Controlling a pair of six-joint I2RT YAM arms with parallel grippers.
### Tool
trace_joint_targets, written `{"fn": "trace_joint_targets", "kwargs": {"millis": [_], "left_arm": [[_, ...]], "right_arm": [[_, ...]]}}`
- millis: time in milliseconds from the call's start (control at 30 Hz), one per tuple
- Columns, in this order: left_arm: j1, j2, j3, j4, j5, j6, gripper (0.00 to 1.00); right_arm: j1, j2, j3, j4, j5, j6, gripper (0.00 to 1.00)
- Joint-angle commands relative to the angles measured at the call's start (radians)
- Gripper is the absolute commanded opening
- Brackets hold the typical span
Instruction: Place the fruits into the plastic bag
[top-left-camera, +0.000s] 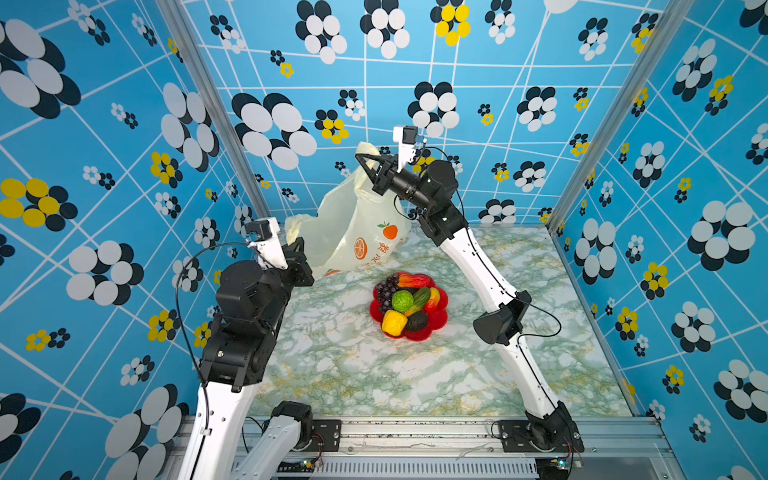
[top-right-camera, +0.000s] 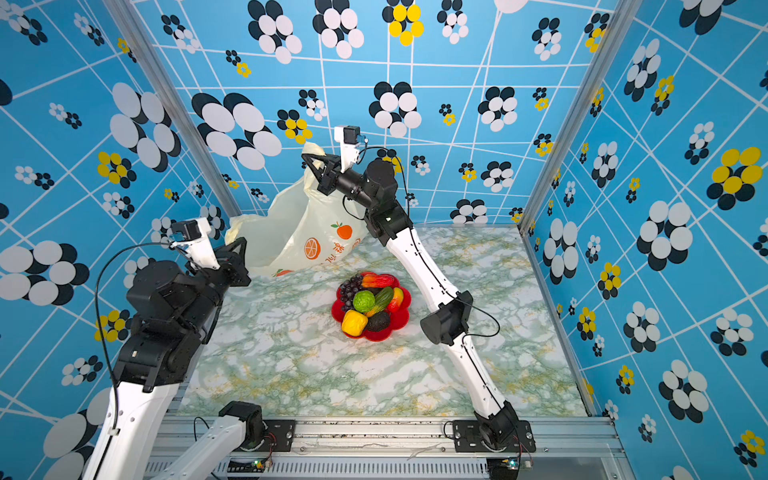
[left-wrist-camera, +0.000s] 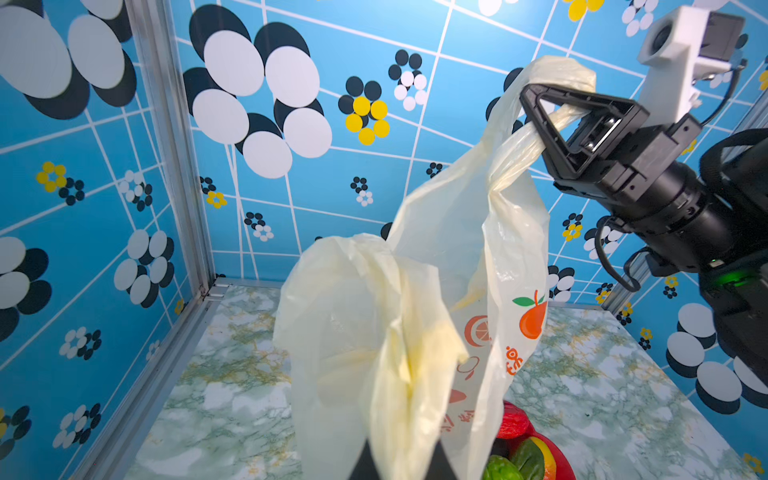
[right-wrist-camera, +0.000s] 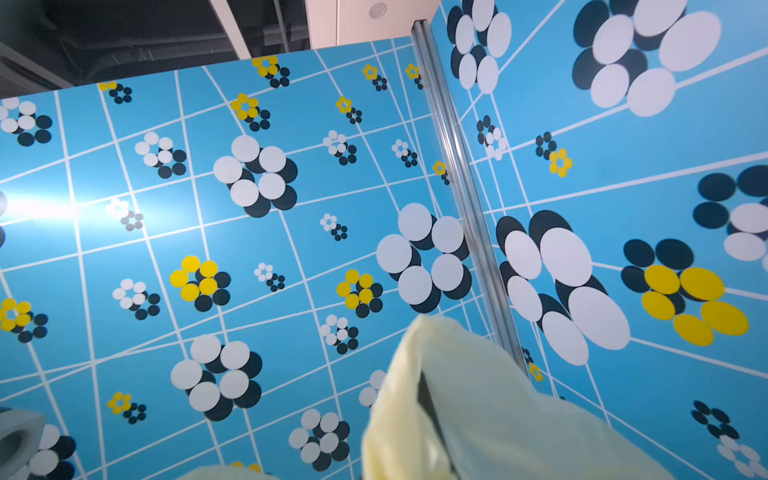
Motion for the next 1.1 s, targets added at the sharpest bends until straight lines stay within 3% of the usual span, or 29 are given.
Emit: {"fn": "trace_joint_targets", "kwargs": {"millis": [0, 167, 267, 467, 733, 900, 1067], "left_arm": [[0.005, -0.025, -0.056, -0.017, 0.011, -0.005, 0.00], [0.004, -0.044, -0.170, -0.033, 0.031, -0.067, 0.00], [0.005, -0.048, -0.241, -0.031, 0.039, -0.121, 0.00], [0.004, -0.031, -0.324, -0.050, 0.068, -0.197, 0.00], [0.004, -0.064, -0.391, -0.047, 0.113, -0.294, 0.00], [0.005, -0.111, -0.437, -0.074, 0.136, -0.356, 0.00], [0.005, -0.178, -0.506, -0.077, 0.144, -0.430, 0.00]], "right_arm": [[-0.020, -0.052, -0.158, -0.111, -0.091, 0.006, 0.00], [-0.027, -0.256, -0.620, -0.097, -0.033, -0.054, 0.00], [-0.051, -0.315, -0.772, -0.127, -0.004, -0.058, 0.00], [-0.108, -0.323, -0.836, -0.348, -0.013, -0.085, 0.00], [-0.120, -0.338, -0.860, -0.268, -0.056, -0.068, 0.03], [-0.087, -0.267, -0.743, -0.218, -0.106, -0.082, 0.21], [-0.051, -0.217, -0.640, -0.236, -0.169, -0.077, 0.52]]}}
